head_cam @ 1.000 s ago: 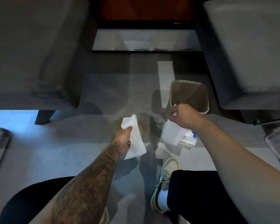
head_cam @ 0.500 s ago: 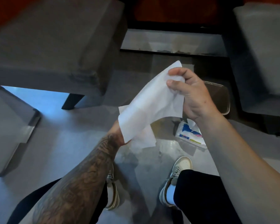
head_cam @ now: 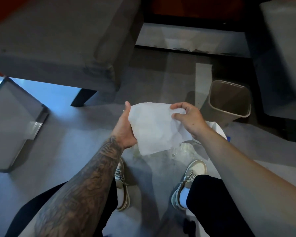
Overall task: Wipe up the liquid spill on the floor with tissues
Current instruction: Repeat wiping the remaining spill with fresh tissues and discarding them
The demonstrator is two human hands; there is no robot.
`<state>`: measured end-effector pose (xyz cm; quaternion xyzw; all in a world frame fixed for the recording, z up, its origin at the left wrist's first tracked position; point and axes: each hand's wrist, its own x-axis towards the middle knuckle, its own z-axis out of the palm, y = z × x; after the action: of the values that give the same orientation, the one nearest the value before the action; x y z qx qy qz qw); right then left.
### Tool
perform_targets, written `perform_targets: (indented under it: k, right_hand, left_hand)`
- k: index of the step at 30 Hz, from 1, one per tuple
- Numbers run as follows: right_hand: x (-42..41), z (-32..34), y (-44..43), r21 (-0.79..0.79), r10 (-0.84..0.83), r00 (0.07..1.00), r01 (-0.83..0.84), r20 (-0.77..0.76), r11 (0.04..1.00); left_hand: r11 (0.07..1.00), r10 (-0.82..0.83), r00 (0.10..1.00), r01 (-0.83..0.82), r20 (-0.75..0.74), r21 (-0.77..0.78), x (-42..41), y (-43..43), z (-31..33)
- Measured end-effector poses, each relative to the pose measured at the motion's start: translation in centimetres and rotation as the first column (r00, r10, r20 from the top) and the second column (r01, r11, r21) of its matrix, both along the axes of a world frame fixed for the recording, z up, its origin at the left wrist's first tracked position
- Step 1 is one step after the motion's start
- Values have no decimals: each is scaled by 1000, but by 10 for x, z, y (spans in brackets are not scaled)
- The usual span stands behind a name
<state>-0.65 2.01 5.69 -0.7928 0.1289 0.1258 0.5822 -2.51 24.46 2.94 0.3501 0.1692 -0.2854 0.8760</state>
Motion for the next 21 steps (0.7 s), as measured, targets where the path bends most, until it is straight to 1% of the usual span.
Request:
perform_targets:
  k: [3, 5, 6, 7, 9, 10, 11, 14, 16, 19, 21]
  right_hand:
    - [3, -16, 19, -10, 47, 999, -47, 9, 999]
    - [5, -28, 27, 1, 25, 1000, -25, 19, 1000]
    - [6, -37, 30, 42, 3, 999, -1, -43, 999]
    - [6, -48, 32, 122, 13, 990, 5, -141, 993]
    - [5, -77, 32, 335, 160, 919, -33, -359, 942]
    - [3, -93, 31, 403, 244, 871, -59, -426, 913]
    - [1, -108, 30, 436, 291, 833, -66, -471, 897]
    - [-8, -146, 33, 411, 258, 787, -5, -561, 911]
    - [-12, -168, 40, 394, 234, 774, 23, -588, 919]
    - [-15, -197, 52, 247, 128, 801, 25, -585, 969]
    - [-14, -219, 59, 121, 122, 823, -65, -556, 991]
  left_hand:
    - [984, -12, 1000, 14, -14, 176, 6, 8, -11]
    - [974, -8, 999, 16, -37, 226, 9, 19, -23]
    - [974, -9, 999, 20, -48, 227, 10, 25, -28]
    - [972, -8, 998, 22, -59, 235, 11, 31, -33]
    - [966, 0, 995, 25, -96, 258, 13, 44, -49]
    - [964, 3, 993, 28, -116, 266, 13, 49, -60]
    - [960, 14, 990, 26, -139, 279, 12, 56, -72]
    - [944, 72, 976, 0, -206, 329, 1, 69, -112]
    - [931, 104, 966, -11, -237, 366, -8, 78, -140]
    - [914, 152, 945, -23, -289, 406, -23, 85, -177]
    - [912, 216, 916, -66, -338, 404, -28, 91, -198]
